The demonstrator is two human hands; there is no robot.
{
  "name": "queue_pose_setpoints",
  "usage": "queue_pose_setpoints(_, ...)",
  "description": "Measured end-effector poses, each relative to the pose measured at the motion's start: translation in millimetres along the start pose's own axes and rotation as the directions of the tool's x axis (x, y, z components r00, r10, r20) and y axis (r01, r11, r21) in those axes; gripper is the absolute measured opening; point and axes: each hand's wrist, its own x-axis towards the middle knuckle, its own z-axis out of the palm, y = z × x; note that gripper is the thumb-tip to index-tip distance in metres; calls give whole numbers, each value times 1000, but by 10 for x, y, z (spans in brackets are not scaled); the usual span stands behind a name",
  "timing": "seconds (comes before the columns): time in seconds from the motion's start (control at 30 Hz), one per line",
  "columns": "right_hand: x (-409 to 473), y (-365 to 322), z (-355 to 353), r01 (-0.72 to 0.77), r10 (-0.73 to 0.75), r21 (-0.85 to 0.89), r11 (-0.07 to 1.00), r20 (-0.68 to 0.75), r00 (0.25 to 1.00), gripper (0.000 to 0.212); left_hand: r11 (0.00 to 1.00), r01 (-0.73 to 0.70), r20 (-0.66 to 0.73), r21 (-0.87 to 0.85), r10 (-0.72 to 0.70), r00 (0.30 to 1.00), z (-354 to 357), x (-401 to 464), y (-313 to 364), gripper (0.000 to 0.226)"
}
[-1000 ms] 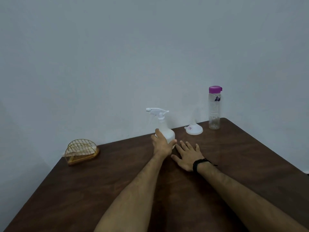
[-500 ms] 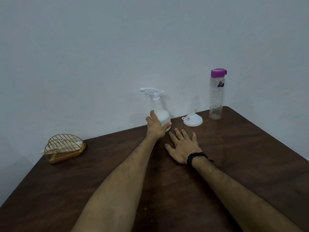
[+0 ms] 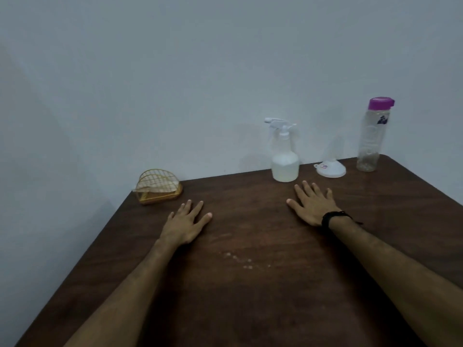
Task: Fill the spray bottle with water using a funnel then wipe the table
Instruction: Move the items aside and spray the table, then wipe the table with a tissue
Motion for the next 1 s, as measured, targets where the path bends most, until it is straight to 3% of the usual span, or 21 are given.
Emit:
queue_pose_setpoints(0.2, -219, -720, 31, 163, -161, -15, 987, 81, 984, 76, 962, 265, -40, -66, -267, 963, -40, -269, -509, 93)
queue_pose_setpoints(0.33, -177, -1410, 47, 348, -348, 23, 937, 117, 930, 74, 956, 278, -92, -91, -286, 954, 19, -323, -572, 92)
queue_pose_setpoints(0.47, 12, -2095, -15, 434, -442, 106, 895, 66, 895, 69, 953, 283, -108, -109, -295, 949, 22, -303, -575, 91)
queue_pose_setpoints(0.73, 544, -3116, -287, 514, -467, 212, 831, -236, 852, 42, 953, 257, -149, -160, -280, 948, 77, -238, -634, 91)
queue_pose_setpoints(1.0, 1187, -3383, -141, 446, -371, 295, 845, -278, 886, 34, 955, 231, -162, -188, -262, 951, 107, -154, -676, 90)
